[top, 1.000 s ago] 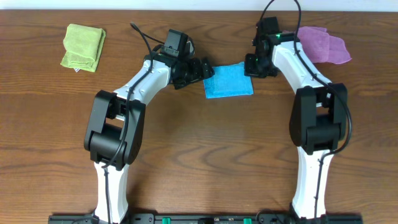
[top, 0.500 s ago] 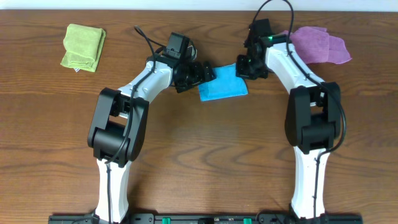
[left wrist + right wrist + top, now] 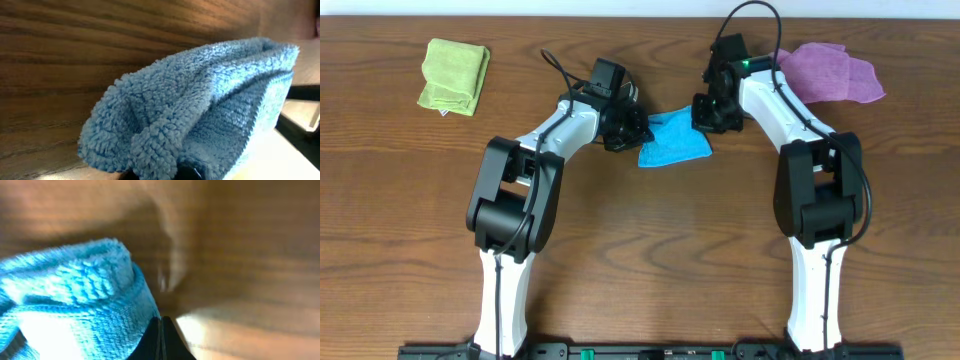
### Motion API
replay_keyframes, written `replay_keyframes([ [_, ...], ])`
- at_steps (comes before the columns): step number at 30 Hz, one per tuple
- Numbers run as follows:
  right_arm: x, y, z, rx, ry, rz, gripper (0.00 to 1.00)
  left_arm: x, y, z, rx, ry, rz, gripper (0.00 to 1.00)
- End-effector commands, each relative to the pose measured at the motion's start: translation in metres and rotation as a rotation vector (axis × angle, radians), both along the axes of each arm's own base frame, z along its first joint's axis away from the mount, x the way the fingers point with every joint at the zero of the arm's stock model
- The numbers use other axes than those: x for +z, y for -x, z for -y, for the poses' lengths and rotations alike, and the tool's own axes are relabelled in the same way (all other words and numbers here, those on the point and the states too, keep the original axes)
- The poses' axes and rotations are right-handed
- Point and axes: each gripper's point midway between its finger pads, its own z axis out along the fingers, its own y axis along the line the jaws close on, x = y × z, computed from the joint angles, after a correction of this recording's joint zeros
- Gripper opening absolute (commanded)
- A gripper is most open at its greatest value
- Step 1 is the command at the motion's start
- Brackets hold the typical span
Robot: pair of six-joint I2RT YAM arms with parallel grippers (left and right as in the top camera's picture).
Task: Fold the cloth
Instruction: 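Lift the blue square with the left gripper and carry it toward the green cloth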
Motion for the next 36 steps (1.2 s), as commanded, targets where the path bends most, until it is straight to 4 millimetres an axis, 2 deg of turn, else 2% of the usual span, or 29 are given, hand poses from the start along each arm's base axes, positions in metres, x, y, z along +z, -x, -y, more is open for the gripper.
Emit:
replay_keyframes([
  [1,0.01,-0.001,0.006,0.007,-0.006,-0.01,0.02,0.001,-0.008,-0.012,0.013,0.049,-0.01,0.06],
  [4,0.033,-0.004,0.016,0.006,-0.002,0.003,0.02,0.023,-0.032,-0.036,0.068,0.078,0.037,0.06],
  [6,0.057,-0.008,0.026,0.002,0.001,0.029,0.02,0.055,-0.056,-0.065,0.13,0.096,0.108,0.06],
  [10,0.088,-0.009,0.032,0.013,0.001,0.058,0.02,0.136,-0.094,-0.131,0.268,0.126,0.278,0.06],
  [12,0.099,-0.007,0.032,0.024,0.0,0.074,0.02,0.178,-0.107,-0.17,0.356,0.141,0.365,0.06],
  [14,0.109,-0.003,0.03,0.032,-0.001,0.081,0.02,0.228,-0.118,-0.228,0.49,0.148,0.492,0.06],
  [16,0.117,0.003,0.03,0.034,-0.001,0.079,0.01,0.255,-0.121,-0.288,0.679,0.161,0.526,0.06],
  [18,0.124,0.007,0.029,0.038,-0.001,0.078,0.02,0.269,-0.119,-0.338,0.82,0.205,0.532,0.06],
  [21,0.133,0.012,0.027,0.043,-0.002,0.083,0.01,0.267,-0.115,-0.39,0.95,0.28,0.498,0.06],
  [23,0.136,0.015,0.025,0.049,-0.003,0.083,0.02,0.256,-0.115,-0.408,1.004,0.324,0.456,0.06],
  [26,0.136,0.02,0.019,0.061,-0.007,0.067,0.02,0.232,-0.123,-0.417,1.047,0.398,0.376,0.06],
  [31,0.134,0.034,0.01,0.088,0.0,0.023,0.02,0.206,-0.143,-0.416,1.05,0.479,0.347,0.06],
  [36,0.132,0.049,0.007,0.104,0.01,-0.031,0.02,0.183,-0.149,-0.426,1.114,0.455,0.323,0.06],
])
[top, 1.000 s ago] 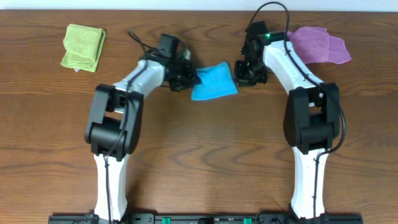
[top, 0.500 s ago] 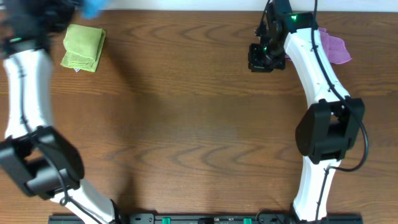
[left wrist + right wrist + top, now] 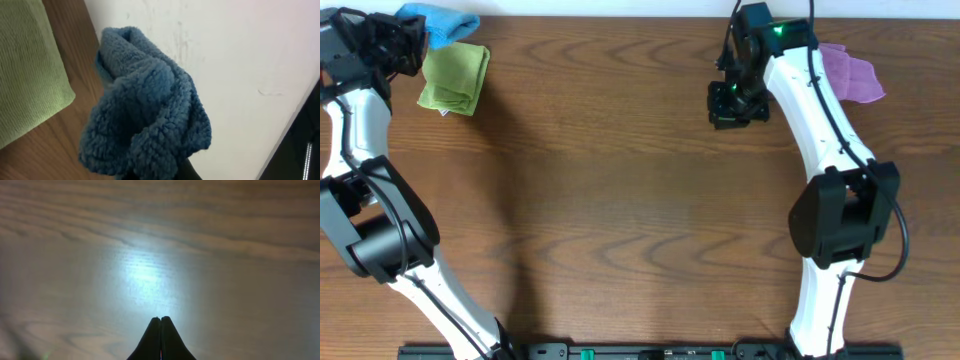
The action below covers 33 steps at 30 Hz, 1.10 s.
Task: Fold the cloth
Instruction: 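Lift the blue square with the left gripper and carry it toward the green cloth, then lower the blue square onto the green cloth and open the left gripper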
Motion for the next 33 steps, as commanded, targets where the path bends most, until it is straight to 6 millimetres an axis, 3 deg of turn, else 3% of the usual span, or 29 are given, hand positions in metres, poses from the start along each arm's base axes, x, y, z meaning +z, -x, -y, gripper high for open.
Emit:
replay_keyframes([
  [1,0.018,0.003,-0.006,0.026,-0.011,0.033,0.02,-0.008,-0.003,-0.008,0.043,0.006,-0.016,0.06],
  [11,0.017,0.009,-0.009,0.039,-0.006,0.012,0.02,-0.033,-0.005,-0.024,0.087,-0.023,-0.047,0.06],
  [22,0.017,0.011,-0.018,0.059,-0.008,0.016,0.02,-0.09,-0.009,-0.015,0.013,0.016,-0.1,0.06],
  [33,0.018,0.011,-0.025,0.075,-0.011,0.026,0.02,-0.12,0.017,-0.012,-0.011,0.108,-0.249,0.06],
])
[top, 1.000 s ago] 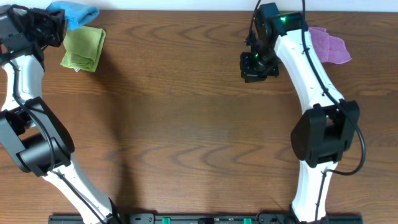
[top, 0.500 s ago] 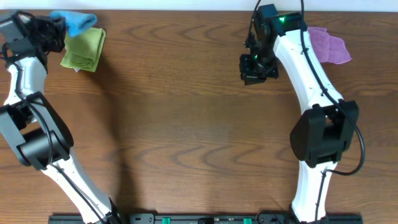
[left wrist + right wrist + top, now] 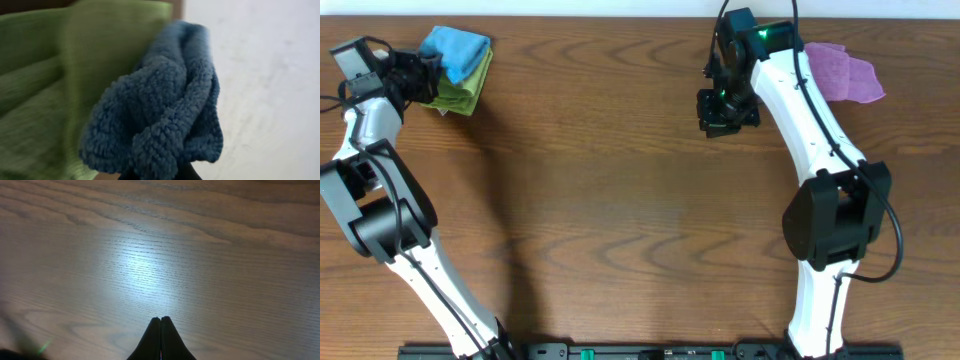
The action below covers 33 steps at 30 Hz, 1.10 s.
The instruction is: Fold the cloth
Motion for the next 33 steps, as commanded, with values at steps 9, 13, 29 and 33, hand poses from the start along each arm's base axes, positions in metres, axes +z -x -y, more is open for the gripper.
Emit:
replay_keyframes([
  [9,0.018,-0.004,-0.018,0.045,-0.027,0.076,0.02,-0.028,0.04,-0.009,-0.025,0.075,-0.152,0.06],
  [13,0.019,-0.005,-0.027,0.064,-0.033,0.094,0.02,-0.034,0.048,-0.004,-0.056,0.069,-0.179,0.29],
  [29,0.02,-0.003,-0.033,0.119,-0.025,0.108,0.02,0.017,0.1,-0.04,-0.052,-0.059,-0.22,0.96],
  [33,0.033,-0.012,-0.011,0.13,0.053,0.178,0.01,0.053,0.129,-0.05,-0.078,-0.275,-0.258,0.96],
])
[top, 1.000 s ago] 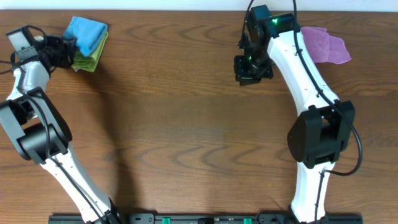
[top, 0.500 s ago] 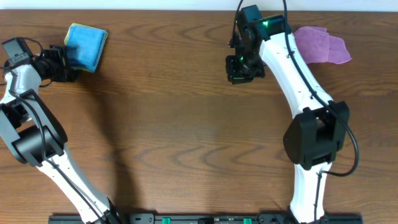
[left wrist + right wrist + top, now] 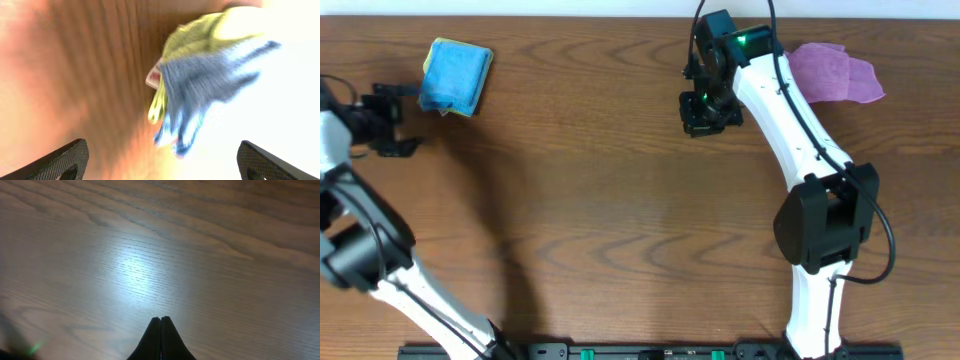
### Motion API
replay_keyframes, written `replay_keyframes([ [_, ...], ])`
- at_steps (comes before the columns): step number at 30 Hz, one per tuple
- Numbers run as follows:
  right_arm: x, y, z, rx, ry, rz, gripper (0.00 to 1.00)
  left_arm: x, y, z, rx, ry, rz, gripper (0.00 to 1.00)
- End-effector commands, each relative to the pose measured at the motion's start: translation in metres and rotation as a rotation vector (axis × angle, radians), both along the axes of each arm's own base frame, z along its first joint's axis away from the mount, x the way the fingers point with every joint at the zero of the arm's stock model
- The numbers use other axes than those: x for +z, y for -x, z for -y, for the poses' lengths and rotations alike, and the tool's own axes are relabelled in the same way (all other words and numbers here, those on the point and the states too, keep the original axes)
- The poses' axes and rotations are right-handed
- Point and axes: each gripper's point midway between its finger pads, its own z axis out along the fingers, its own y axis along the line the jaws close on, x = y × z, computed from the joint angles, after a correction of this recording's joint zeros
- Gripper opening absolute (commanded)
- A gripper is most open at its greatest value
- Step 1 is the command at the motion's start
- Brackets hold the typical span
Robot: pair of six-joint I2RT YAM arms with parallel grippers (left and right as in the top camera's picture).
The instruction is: Fold the cloth
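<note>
A folded blue cloth (image 3: 454, 76) lies on top of the folded green cloth (image 3: 428, 99) at the far left of the table. In the left wrist view the blue cloth (image 3: 200, 85) and the green cloth (image 3: 200, 30) under it show blurred ahead of the fingers. My left gripper (image 3: 398, 120) is open to the left of the stack, holding nothing; its fingertips (image 3: 67, 160) stand wide apart. My right gripper (image 3: 705, 120) is shut and empty over bare wood at the back middle; its fingertips (image 3: 161, 325) are pressed together.
A crumpled purple cloth (image 3: 835, 72) lies at the back right, to the right of my right arm. The wooden table (image 3: 640, 230) ends at a white edge along the back, close behind the stack.
My left gripper has let go of the blue cloth, which now lies flat on the green one, and stands open to its left. The right gripper shifted slightly left, still shut.
Both grippers were on the blue cloth at the table's middle. Then the left gripper held it bunched at the far left back edge while the right was shut and empty. Then the cloth was over the green one, and now it lies there released.
</note>
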Motion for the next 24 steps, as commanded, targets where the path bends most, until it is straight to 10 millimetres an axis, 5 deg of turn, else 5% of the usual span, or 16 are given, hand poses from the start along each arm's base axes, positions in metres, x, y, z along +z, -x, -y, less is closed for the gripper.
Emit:
replay_keyframes([
  [1,0.042,-0.014,0.019,0.044,0.055,0.154,0.02,0.062,0.017,-0.011,-0.108,-0.291,0.063,0.96],
  [3,0.06,-0.025,0.025,0.092,0.069,0.24,0.25,0.091,0.027,-0.003,-0.169,-0.375,0.094,0.96],
  [5,0.084,-0.043,0.022,0.165,0.067,0.373,0.78,0.126,0.036,0.01,-0.226,-0.453,0.148,0.96],
  [6,0.094,-0.05,0.02,0.174,0.058,0.427,0.95,0.141,0.041,0.015,-0.234,-0.484,0.166,0.96],
  [14,0.235,-0.124,-0.022,0.143,-0.102,1.067,0.99,0.281,0.065,0.09,-0.29,-0.71,0.486,1.0],
  [16,0.266,-0.134,-0.033,0.139,-0.143,1.197,0.99,0.318,0.067,0.121,-0.338,-0.787,0.617,0.82],
  [17,0.275,-0.136,-0.036,0.139,-0.157,1.233,0.99,0.333,0.067,0.134,-0.364,-0.827,0.675,0.78],
  [19,0.286,-0.137,-0.043,0.143,-0.178,1.281,0.99,0.361,0.067,0.163,-0.434,-0.912,0.802,0.96],
  [20,0.29,-0.137,-0.044,0.141,-0.183,1.294,0.99,0.372,0.067,0.181,-0.475,-0.971,0.852,0.95],
  [24,0.281,-0.118,-0.041,0.2,-0.238,1.199,0.99,0.354,0.077,0.209,-0.583,-1.063,0.776,0.95],
])
